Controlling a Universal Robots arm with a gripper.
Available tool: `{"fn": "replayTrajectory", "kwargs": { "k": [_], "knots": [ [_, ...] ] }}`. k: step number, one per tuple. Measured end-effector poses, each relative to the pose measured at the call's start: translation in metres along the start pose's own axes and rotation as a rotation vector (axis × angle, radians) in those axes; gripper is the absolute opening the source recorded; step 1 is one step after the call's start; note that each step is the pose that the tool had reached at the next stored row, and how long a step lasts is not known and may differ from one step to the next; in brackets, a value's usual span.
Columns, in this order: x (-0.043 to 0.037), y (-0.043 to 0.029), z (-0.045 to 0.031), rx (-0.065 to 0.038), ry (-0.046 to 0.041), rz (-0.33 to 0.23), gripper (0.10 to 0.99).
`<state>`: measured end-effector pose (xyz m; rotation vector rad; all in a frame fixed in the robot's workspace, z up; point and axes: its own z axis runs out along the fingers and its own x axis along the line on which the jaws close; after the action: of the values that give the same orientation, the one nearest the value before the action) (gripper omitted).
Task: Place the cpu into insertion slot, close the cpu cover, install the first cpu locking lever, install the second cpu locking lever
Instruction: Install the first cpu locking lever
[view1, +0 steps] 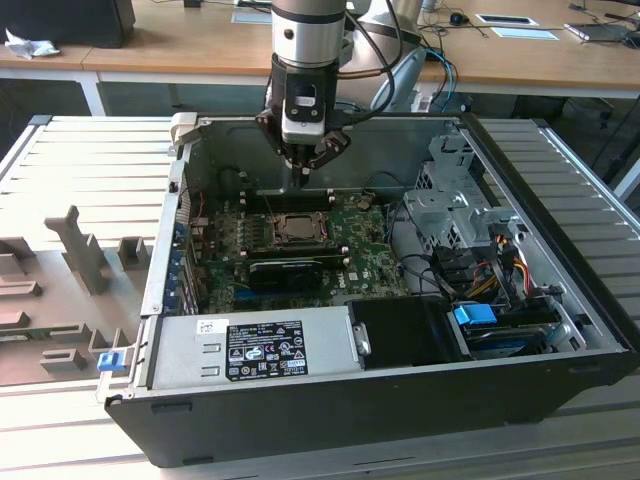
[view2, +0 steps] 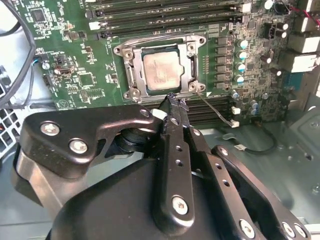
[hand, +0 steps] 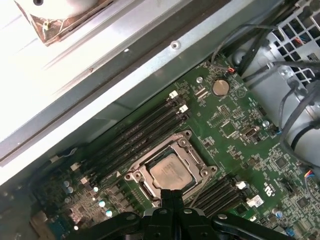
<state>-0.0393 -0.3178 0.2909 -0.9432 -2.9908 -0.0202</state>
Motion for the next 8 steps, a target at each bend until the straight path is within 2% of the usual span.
{"fn": "replayTrajectory", "kwargs": {
  "k": [8],
  "knots": [
    [0.0000,0.0000,0.0000,0.001,0.0008,-0.070,0.106]
  ]
}}
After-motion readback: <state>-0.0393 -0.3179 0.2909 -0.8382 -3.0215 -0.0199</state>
